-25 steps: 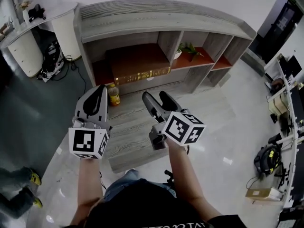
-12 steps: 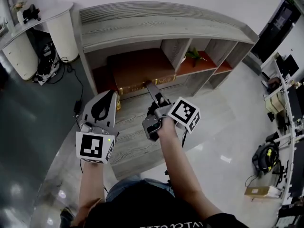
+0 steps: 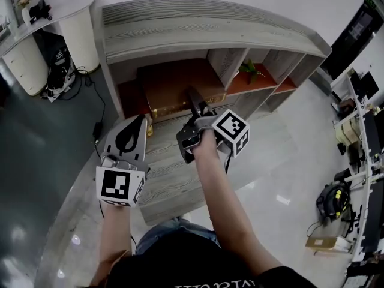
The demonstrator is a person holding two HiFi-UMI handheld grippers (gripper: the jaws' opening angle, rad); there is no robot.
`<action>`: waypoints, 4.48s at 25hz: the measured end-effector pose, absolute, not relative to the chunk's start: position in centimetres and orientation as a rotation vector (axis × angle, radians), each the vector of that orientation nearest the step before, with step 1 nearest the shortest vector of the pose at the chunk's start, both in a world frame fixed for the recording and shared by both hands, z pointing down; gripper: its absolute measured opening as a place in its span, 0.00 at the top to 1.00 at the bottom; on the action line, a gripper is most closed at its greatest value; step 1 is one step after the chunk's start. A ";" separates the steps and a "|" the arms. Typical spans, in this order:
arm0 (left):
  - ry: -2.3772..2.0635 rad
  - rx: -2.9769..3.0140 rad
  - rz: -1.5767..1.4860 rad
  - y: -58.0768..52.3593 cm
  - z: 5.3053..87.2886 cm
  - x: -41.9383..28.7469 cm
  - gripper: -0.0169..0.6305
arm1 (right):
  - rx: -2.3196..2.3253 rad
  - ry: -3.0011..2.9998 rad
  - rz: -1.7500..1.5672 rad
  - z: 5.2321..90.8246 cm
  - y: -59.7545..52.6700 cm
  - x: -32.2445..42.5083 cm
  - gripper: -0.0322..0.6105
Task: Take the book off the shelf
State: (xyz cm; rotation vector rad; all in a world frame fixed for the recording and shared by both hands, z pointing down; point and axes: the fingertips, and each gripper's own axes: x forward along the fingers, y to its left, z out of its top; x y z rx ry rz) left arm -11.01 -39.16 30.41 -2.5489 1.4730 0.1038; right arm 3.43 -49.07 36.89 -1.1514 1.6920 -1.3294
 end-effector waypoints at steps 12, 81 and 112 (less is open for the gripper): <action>1.532 -2.505 0.062 -38.4 30.6 -10.7 0.95 | -1.080 1.615 -1.441 37.4 -52.2 2.6 0.42; 1.437 -2.468 0.097 -35.3 27.7 -4.5 0.95 | -1.075 2.060 -1.097 34.8 -36.9 10.0 0.59; 1.347 -2.518 0.120 -35.5 27.4 -1.0 0.96 | -2.058 2.430 -0.315 34.4 -34.7 16.5 0.59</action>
